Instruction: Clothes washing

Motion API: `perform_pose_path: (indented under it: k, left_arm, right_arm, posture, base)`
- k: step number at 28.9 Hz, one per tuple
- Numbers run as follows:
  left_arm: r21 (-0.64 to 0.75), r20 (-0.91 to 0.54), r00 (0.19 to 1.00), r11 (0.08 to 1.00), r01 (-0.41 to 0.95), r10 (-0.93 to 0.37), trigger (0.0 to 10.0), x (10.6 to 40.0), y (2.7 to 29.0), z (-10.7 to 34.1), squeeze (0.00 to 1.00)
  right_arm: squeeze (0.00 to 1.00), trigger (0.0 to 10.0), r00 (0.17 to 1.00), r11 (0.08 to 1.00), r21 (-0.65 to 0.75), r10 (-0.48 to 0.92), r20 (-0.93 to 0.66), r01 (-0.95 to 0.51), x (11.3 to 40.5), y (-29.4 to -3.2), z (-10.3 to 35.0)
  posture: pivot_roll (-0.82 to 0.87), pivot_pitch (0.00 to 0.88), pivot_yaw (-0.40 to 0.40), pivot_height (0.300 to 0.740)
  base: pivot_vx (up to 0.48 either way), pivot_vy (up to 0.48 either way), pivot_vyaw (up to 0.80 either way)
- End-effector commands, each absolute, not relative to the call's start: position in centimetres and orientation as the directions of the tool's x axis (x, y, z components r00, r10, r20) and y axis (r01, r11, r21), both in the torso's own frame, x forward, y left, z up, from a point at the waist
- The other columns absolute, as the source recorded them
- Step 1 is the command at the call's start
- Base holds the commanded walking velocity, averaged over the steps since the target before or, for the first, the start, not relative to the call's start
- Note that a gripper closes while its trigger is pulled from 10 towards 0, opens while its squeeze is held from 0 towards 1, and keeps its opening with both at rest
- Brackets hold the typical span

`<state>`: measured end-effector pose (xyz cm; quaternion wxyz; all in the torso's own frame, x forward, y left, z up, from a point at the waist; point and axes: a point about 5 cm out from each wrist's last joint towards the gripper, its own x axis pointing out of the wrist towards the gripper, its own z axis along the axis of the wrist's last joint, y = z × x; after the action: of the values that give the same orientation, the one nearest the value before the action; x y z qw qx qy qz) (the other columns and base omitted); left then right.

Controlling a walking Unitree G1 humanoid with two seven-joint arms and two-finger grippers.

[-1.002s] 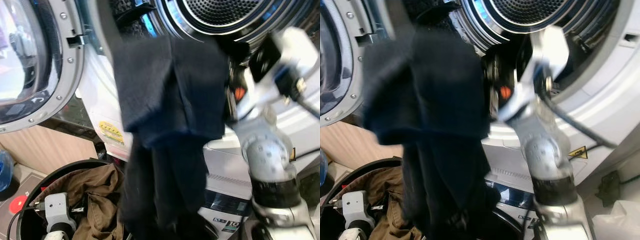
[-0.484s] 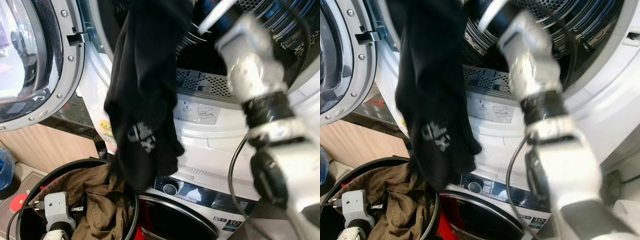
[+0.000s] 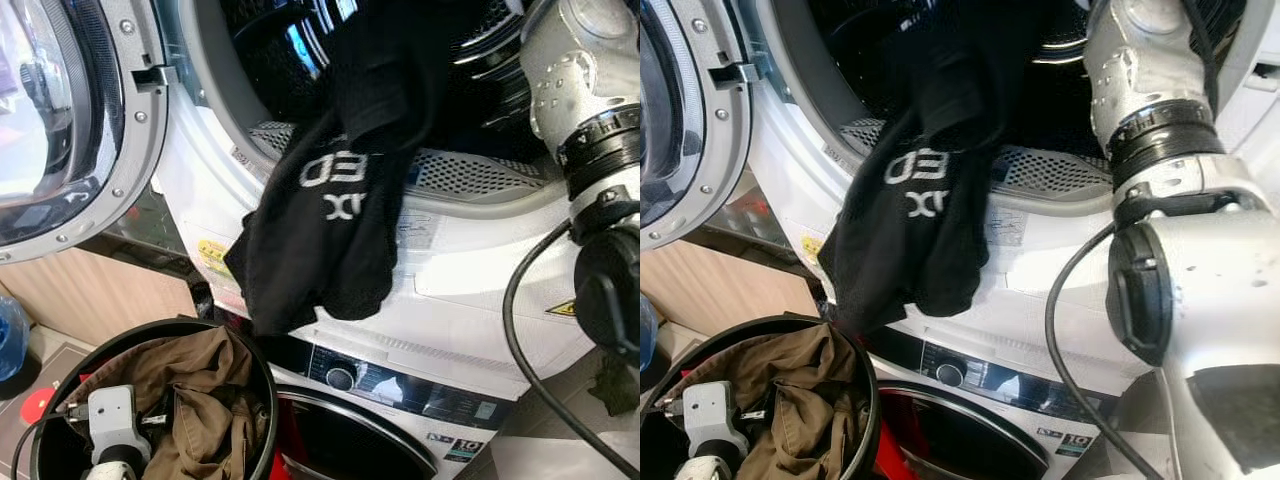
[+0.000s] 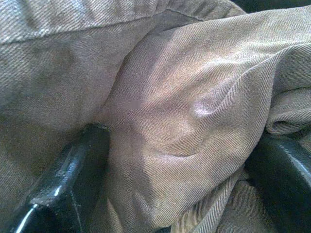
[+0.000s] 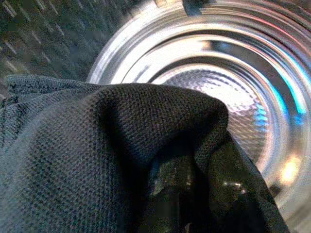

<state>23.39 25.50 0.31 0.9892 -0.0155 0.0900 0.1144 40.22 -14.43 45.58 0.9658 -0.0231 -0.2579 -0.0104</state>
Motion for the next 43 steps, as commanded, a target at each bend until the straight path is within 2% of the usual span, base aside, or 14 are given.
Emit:
perform_pose_path:
  k: [1,4,5,6,8,9,10,11,12,23,33,41,43]
  left_arm:
    - [0.002,-0.221,0.956,0.980,-0.199,0.195,10.0,23.1,24.8,-0.4,0.00]
    - [0.005,-0.223,0.956,0.981,-0.193,0.189,10.0,23.0,24.6,-0.5,0.00]
    - [0.006,-0.223,0.956,0.981,-0.193,0.189,10.0,22.9,24.7,-0.5,0.00]
    - [0.007,-0.224,0.956,0.981,-0.193,0.190,10.0,22.9,24.7,-0.5,0.00]
    - [0.008,-0.224,0.956,0.981,-0.194,0.190,10.0,22.9,24.7,-0.5,0.00]
    - [0.015,-0.229,0.955,0.982,-0.190,0.188,10.0,22.8,24.8,-0.6,0.00]
    - [0.015,-0.229,0.955,0.982,-0.190,0.188,10.0,22.8,24.8,-0.6,0.00]
    - [0.014,-0.230,0.955,0.982,-0.190,0.188,10.0,22.8,24.8,-0.6,0.00]
    - [0.012,-0.230,0.955,0.982,-0.189,0.186,10.0,22.8,24.7,-0.6,0.00]
    - [0.006,-0.236,0.955,0.983,-0.182,0.179,10.0,22.7,24.4,-0.8,0.00]
    - [0.004,-0.235,0.955,0.983,-0.183,0.179,10.0,22.7,24.4,-0.8,0.00]
    - [0.004,-0.237,0.956,0.984,-0.179,0.175,10.0,22.8,24.4,-0.8,0.00]
    - [0.019,-0.236,0.966,0.994,-0.107,0.108,10.0,23.3,23.9,-0.4,0.00]
  right_arm:
    - [0.00,0.0,0.892,0.995,-0.043,-0.061,0.448,0.089,40.7,-14.4,44.4]
    - [0.00,0.0,0.938,0.999,-0.044,-0.011,0.348,0.028,41.8,-13.1,40.9]
    - [0.00,0.9,0.948,0.997,-0.077,0.045,0.315,-0.022,42.1,-12.2,39.8]
    - [0.00,7.1,0.955,0.994,-0.100,0.068,0.290,-0.040,42.3,-11.7,39.0]
    - [0.00,7.1,0.958,0.993,-0.109,0.070,0.279,-0.041,42.3,-11.6,38.6]
    - [0.00,10.0,0.961,0.987,-0.134,0.116,0.252,-0.084,42.4,-10.8,37.7]
    - [0.00,10.0,0.961,0.987,-0.134,0.116,0.252,-0.084,42.4,-10.8,37.7]
    - [0.53,10.0,0.962,0.985,-0.147,0.123,0.245,-0.088,42.5,-10.6,37.5]
    - [1.00,10.0,0.962,0.981,-0.164,0.140,0.233,-0.103,42.5,-10.2,37.1]
    - [1.00,10.0,0.946,0.965,-0.215,0.201,0.255,-0.148,42.3,-9.4,37.8]
    - [1.00,10.0,0.928,0.977,-0.096,0.211,0.309,-0.190,42.0,-10.3,39.3]
    - [1.00,10.0,0.926,0.979,-0.106,0.201,0.318,-0.176,42.0,-11.3,39.6]
    - [1.00,10.0,0.929,0.979,-0.102,0.198,0.313,-0.175,42.1,-11.5,39.4]
  posture:
    - [-0.01,0.017,0.012,0.740]
    - [-0.01,0.021,0.015,0.740]
    - [-0.01,0.022,0.015,0.740]
    - [-0.01,0.027,0.019,0.740]
    - [-0.01,0.028,0.019,0.740]
    - [-0.01,0.027,0.018,0.740]
    - [-0.01,0.027,0.018,0.740]
    - [-0.02,0.028,0.020,0.740]
    - [-0.01,0.029,0.020,0.740]
    - [-0.02,0.032,0.019,0.740]
    - [-0.02,0.031,0.017,0.740]
    - [-0.02,0.019,0.018,0.740]
    - [-0.02,0.020,0.018,0.740]
  base:
    - [0.000,0.000,0.00]
    - [0.000,0.000,0.00]
    - [0.000,0.000,0.00]
    - [0.000,0.000,0.00]
    - [0.000,0.000,0.00]
    - [0.000,0.000,0.00]
    - [0.000,0.000,0.00]
    - [0.000,0.000,0.00]
    - [0.000,0.000,0.00]
    - [0.000,0.000,0.00]
    - [0.000,0.000,0.00]
    - [0.000,0.000,0.00]
    - [0.000,0.000,0.00]
